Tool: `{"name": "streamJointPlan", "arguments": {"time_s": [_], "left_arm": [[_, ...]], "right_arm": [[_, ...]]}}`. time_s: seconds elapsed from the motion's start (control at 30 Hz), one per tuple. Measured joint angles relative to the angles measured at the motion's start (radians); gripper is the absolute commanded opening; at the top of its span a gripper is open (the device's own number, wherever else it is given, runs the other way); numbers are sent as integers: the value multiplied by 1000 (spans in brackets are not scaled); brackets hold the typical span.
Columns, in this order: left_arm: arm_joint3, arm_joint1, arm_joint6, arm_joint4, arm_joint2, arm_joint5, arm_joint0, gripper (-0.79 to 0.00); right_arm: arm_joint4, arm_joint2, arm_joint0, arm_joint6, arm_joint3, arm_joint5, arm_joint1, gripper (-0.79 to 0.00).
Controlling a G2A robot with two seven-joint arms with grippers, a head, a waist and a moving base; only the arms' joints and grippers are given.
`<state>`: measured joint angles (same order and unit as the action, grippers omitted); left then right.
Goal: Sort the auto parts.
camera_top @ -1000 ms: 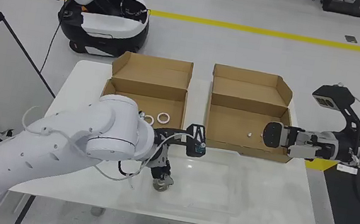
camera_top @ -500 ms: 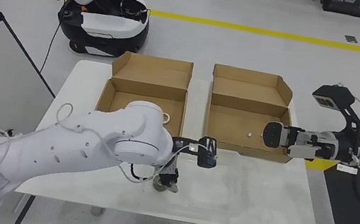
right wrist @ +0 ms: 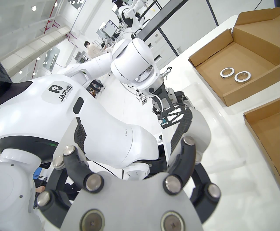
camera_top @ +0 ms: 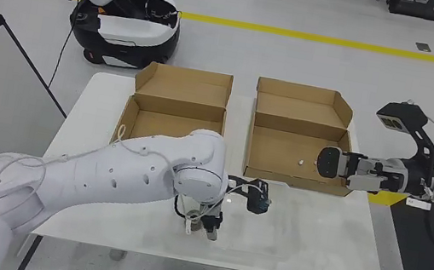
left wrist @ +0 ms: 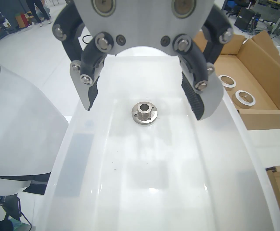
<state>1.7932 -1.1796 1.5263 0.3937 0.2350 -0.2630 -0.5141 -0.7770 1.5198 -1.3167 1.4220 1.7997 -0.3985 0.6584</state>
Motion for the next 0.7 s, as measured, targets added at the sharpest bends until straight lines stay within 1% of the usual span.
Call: {"name": "streamJointPlan", "arguments": {"time_s": [0.1,0.23,0.37,0.4,0.6,0.7], "left_arm": [[-14,-8,10,-9,-7,3,2,-129],[-32,-12,10,-15,-23,4,4,-132],[-44,-12,10,-18,-36,10,1,-169],[-48,-11,10,-18,-39,10,-2,-166],[-74,-6,10,-17,-50,11,-23,-234],[-88,-1,10,-14,-54,9,-33,-256]], "right_arm": [[0,0,0,0,0,0,0,0],[0,0,0,0,0,0,0,0],[0,0,0,0,0,0,0,0],[0,0,0,0,0,0,0,0],[0,0,0,0,0,0,0,0],[0,0,0,0,0,0,0,0]]}}
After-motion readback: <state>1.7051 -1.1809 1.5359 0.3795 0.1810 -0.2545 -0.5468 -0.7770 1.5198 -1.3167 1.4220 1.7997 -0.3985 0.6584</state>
